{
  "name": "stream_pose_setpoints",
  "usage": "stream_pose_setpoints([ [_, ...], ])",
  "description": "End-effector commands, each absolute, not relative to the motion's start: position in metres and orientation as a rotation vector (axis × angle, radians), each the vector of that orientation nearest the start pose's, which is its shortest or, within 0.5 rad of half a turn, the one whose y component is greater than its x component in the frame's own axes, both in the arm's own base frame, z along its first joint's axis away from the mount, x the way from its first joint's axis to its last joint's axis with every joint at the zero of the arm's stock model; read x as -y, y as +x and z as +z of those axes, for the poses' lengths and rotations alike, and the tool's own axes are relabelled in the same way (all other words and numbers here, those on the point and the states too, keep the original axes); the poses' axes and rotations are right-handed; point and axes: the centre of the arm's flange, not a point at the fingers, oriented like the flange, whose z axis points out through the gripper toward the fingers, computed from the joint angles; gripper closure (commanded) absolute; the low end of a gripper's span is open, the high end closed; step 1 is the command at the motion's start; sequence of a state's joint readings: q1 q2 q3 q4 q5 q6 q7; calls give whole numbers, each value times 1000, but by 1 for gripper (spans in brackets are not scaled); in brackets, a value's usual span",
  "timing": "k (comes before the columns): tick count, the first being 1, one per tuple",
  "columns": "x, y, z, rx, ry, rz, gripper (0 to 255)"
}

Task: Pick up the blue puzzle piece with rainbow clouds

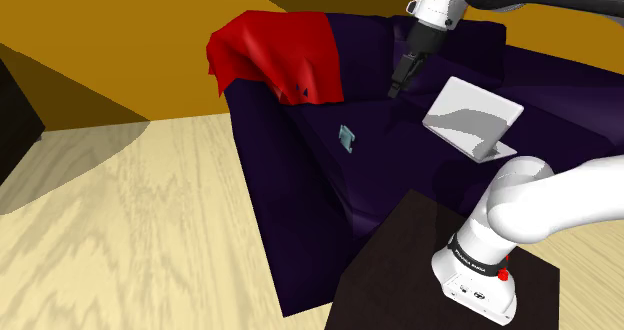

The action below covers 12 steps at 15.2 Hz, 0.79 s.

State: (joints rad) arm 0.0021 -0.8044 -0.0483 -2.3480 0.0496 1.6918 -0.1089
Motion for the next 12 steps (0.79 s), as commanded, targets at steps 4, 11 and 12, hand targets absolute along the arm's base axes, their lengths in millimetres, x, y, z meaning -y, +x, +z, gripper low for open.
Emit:
stream_pose_setpoints([
  [4, 29, 338, 585, 45, -3062, -234, 0],
  [11, 67, 393, 522, -111, -3069, -233, 0],
  [12, 73, 400, 513, -133, -3069, -233, 0],
])
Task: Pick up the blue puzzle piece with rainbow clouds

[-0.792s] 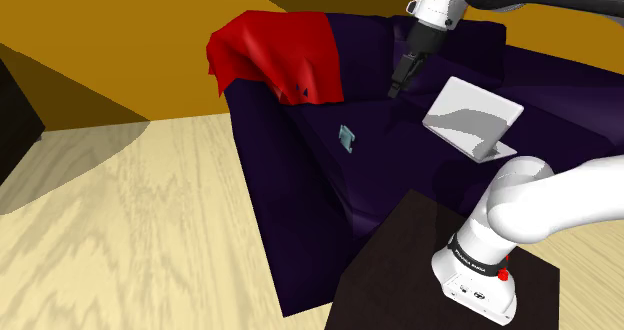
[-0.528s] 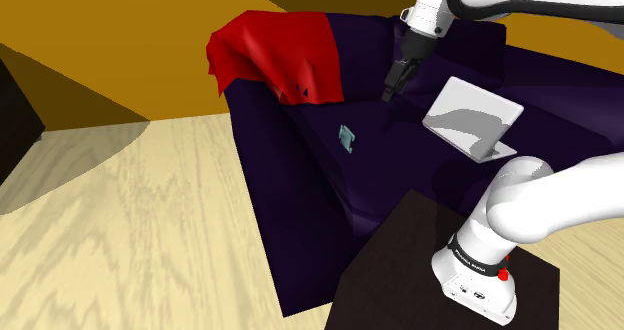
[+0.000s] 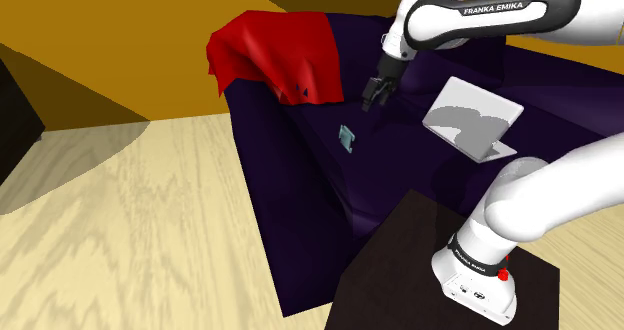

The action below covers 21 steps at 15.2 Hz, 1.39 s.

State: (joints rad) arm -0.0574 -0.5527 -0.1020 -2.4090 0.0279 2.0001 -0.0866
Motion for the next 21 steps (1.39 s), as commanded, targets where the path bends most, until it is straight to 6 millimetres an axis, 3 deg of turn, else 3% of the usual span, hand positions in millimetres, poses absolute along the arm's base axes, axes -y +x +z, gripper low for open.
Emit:
stream_pose_setpoints([
  [1, 79, 407, 504, -155, -3069, -232, 0],
  [21, 219, 532, 325, -601, -3040, -225, 0],
])
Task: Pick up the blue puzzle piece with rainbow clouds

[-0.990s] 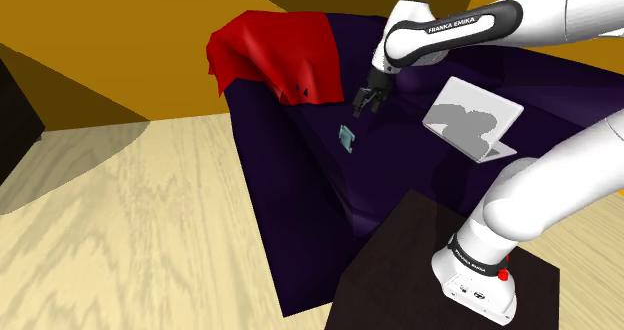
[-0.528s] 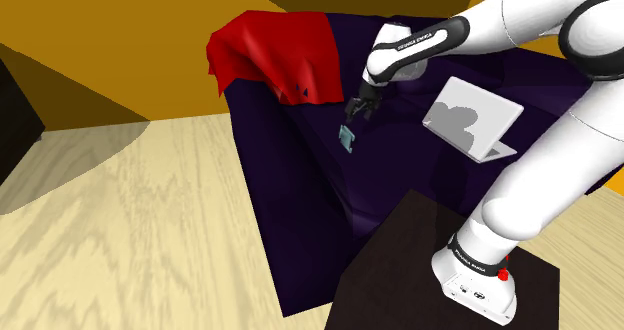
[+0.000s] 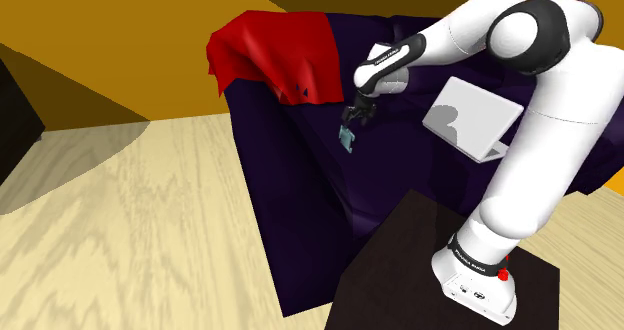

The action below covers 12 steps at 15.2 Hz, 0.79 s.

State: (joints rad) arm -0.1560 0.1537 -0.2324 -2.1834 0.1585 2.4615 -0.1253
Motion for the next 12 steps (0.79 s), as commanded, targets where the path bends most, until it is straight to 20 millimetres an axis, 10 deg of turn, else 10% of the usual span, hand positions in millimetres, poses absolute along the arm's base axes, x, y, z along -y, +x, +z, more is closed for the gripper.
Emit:
stream_pose_setpoints([
  [1, 227, 537, 315, -623, -3036, -224, 0],
  [6, 267, 561, 270, -734, -3018, -221, 0],
  [12, 269, 561, 242, -738, -3017, -221, 0],
])
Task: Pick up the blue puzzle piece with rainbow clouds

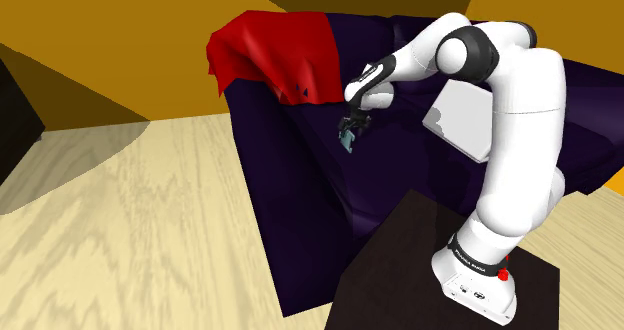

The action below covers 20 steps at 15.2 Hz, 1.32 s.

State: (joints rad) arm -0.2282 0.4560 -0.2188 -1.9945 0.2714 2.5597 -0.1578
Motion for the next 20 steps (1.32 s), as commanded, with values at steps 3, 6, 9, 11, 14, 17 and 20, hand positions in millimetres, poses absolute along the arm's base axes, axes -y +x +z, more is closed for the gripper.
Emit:
stream_pose_setpoints([
  [3, 269, 561, 229, -738, -3017, -221, 0],
  [6, 269, 562, 228, -738, -3017, -221, 255],
  [9, 269, 561, 228, -738, -3017, -221, 255],
  [11, 269, 561, 228, -738, -3017, -221, 255],
  [14, 269, 561, 229, -738, -3017, -221, 255],
  [17, 269, 561, 244, -738, -3017, -221, 255],
  [20, 269, 561, 260, -738, -3017, -221, 255],
])
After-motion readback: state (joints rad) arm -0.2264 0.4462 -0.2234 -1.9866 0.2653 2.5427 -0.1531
